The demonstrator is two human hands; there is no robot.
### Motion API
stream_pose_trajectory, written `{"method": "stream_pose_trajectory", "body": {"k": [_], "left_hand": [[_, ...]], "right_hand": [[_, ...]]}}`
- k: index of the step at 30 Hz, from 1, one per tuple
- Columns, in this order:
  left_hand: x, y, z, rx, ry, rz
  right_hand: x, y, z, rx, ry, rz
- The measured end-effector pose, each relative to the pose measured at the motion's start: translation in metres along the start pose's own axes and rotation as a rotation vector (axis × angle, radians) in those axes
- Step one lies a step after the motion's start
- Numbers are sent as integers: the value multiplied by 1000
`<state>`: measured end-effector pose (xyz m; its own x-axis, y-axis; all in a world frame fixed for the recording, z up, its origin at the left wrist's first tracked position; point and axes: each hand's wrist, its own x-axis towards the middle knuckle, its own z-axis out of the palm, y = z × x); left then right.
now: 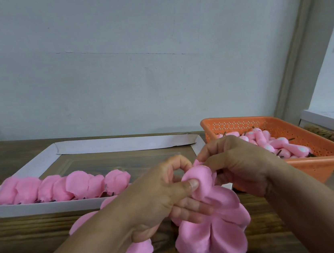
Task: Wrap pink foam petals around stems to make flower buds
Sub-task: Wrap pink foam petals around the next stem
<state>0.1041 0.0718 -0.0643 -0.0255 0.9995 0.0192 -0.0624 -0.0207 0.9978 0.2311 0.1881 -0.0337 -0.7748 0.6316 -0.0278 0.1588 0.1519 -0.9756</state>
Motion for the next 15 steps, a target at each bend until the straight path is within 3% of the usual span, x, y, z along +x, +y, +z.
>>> {"method": "stream_pose_trajectory", "body": {"k": [15], "left_hand": [[4, -2, -1, 64, 123, -56]], "right_hand": [[-4, -1, 7, -24, -69, -86]]}}
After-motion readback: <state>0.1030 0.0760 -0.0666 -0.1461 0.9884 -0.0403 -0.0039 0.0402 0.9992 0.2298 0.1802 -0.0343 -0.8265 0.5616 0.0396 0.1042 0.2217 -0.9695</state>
